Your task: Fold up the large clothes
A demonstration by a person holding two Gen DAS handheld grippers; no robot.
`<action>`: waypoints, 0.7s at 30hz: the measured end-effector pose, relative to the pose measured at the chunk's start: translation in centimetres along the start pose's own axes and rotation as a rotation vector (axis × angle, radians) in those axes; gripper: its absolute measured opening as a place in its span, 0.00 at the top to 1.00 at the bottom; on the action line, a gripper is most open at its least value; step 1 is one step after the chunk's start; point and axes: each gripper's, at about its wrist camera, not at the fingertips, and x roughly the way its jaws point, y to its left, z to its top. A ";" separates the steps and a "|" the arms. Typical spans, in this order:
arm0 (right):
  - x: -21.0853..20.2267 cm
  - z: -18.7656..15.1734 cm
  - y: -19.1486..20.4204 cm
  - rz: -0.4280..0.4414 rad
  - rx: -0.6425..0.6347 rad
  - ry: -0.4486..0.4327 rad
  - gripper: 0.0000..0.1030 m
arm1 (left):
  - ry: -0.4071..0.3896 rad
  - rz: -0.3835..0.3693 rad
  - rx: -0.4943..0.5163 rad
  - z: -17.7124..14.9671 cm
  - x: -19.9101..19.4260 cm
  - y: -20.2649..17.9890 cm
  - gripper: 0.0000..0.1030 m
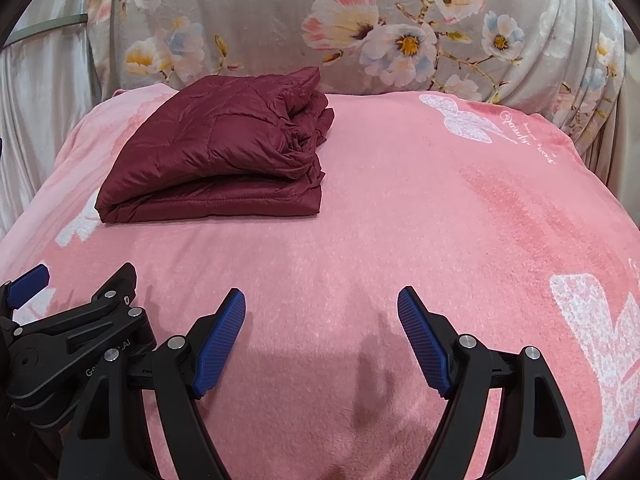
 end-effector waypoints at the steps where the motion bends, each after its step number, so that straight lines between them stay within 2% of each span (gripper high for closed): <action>1: 0.0 0.0 0.0 -0.001 -0.001 -0.001 0.25 | 0.000 0.001 -0.001 0.1 -0.1 0.0 0.05; 21: 0.0 0.0 0.0 -0.005 -0.004 -0.004 0.25 | -0.002 0.005 -0.001 0.1 -0.2 0.1 0.05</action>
